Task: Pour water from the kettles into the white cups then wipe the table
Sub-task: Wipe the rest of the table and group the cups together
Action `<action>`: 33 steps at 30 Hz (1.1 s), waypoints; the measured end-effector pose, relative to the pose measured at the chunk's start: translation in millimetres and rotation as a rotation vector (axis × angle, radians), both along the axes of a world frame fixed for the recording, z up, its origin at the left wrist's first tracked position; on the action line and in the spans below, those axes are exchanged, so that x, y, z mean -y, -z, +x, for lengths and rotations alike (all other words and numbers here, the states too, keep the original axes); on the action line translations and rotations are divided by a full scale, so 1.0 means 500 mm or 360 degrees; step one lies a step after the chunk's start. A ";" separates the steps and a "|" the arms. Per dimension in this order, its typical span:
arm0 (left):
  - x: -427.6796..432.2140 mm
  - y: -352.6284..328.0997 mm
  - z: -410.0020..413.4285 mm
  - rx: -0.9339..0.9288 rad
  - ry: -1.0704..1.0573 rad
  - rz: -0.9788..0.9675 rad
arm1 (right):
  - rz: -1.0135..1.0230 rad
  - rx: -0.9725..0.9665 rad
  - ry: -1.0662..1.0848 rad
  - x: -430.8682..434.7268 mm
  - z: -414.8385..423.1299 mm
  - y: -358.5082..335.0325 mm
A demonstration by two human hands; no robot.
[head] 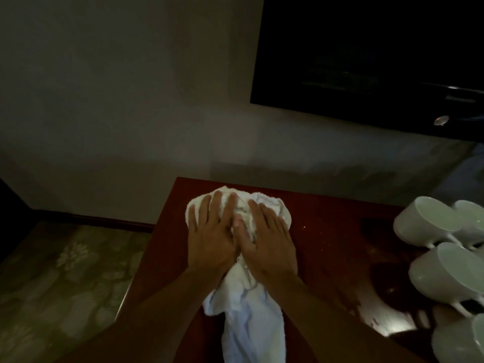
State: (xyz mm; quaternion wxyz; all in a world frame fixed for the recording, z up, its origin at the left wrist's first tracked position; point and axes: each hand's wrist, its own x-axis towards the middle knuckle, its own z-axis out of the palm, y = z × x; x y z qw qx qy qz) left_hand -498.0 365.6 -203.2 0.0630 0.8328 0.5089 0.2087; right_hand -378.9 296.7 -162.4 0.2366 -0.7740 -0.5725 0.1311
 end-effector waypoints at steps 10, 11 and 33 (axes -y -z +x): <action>-0.148 -0.019 0.064 -0.0063 0.0088 -0.0112 | 0.0087 0.0027 0.0010 -0.146 0.074 0.015; -0.140 -0.023 0.062 -0.0081 0.0102 -0.0116 | 0.0099 0.0034 0.0010 -0.142 0.073 0.017; 0.390 -0.051 -0.011 -0.0200 0.0277 0.0070 | -0.0104 0.0130 0.0192 0.447 -0.028 -0.010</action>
